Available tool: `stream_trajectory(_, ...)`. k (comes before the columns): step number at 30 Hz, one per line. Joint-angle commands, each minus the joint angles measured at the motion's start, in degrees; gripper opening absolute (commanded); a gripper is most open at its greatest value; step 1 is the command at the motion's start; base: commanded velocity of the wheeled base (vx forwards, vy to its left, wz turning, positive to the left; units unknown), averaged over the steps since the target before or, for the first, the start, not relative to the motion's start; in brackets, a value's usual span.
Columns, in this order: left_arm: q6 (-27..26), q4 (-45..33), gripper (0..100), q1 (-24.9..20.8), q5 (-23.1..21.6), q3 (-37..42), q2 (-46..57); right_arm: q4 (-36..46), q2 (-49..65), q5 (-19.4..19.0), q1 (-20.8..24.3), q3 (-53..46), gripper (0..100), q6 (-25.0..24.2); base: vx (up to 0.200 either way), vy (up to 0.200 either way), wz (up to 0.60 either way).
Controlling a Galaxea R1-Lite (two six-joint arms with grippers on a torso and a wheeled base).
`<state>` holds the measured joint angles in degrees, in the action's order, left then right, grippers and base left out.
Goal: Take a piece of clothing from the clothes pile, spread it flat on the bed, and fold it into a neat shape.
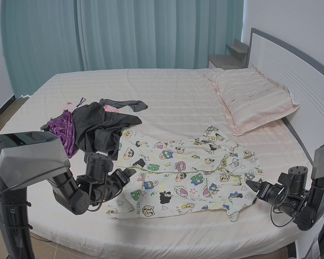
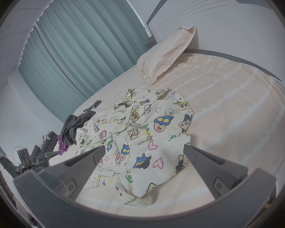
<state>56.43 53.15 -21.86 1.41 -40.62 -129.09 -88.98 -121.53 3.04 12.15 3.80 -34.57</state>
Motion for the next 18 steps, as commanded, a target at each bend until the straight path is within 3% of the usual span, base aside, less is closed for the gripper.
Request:
stream_trajectory(1,-1.1,0.0,100,-2.4,2.0,-1.6,-4.3,-0.9,-0.1,0.0,0.8,-0.1,100,-0.1,0.0,0.0,0.0)
stream_trajectory(18,-1.4,-0.6,100,-6.7,4.4,-2.3,-5.0,-0.9,-0.1,0.0,0.9,-0.2,100,-0.3,0.0,0.0,0.0)
